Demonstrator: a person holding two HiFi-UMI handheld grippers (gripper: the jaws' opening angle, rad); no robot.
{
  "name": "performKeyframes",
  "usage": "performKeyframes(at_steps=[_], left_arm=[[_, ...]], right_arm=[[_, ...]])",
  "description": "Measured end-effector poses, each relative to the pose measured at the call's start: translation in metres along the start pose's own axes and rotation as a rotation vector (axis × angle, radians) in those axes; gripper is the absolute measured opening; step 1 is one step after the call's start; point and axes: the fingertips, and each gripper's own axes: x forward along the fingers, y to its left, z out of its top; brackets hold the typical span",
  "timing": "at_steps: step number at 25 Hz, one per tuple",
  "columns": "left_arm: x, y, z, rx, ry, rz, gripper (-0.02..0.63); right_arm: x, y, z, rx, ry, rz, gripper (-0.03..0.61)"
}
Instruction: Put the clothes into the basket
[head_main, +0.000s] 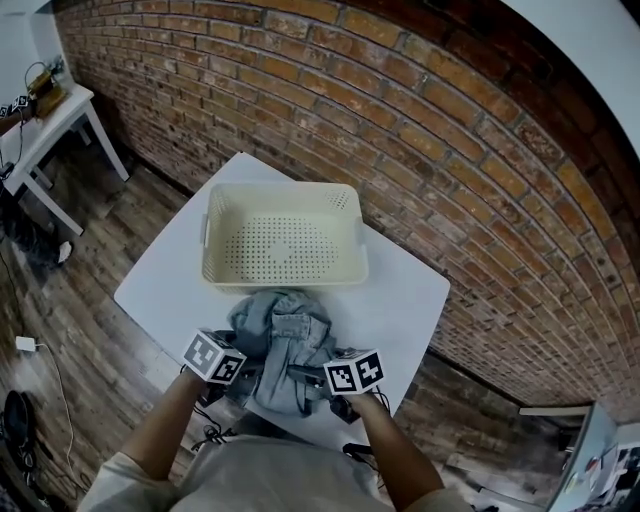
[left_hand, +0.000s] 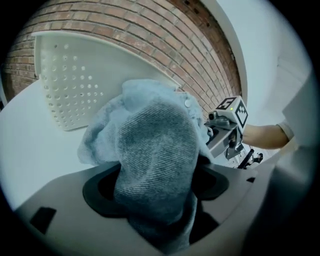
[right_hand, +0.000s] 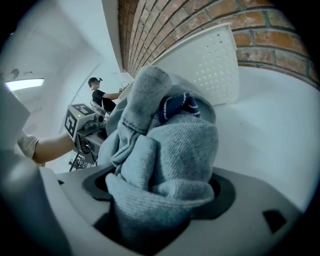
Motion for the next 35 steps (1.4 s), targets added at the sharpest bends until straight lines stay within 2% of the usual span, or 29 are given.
performKeyframes(at_steps=[4, 10, 18, 35], left_arm=[[-0.009, -0.014, 0.0, -0.01, -0.045, -0.017, 0.338], [-0.029, -0.044, 0.008, 0.006, -0.13, 0.004, 0.331], [-0.069, -0.085, 0.03, 0.115, -0.197, 0.089, 0.33], [-0.154, -0.133, 0.083, 0.27, -0.399, 0.235, 0.328]], right_arm=[[-0.011, 0.015, 0.001, -0.041, -0.016, 0.024, 0.403], [-0.042, 0.037, 0.004, -0.125, -0.034, 0.011, 0.397], [-0.085, 0.071, 0.018, -0.212, -0.115, -0.016, 0.397], [-0.15, 0.139, 0.077, -0.469, -0.251, -0.084, 0.397]])
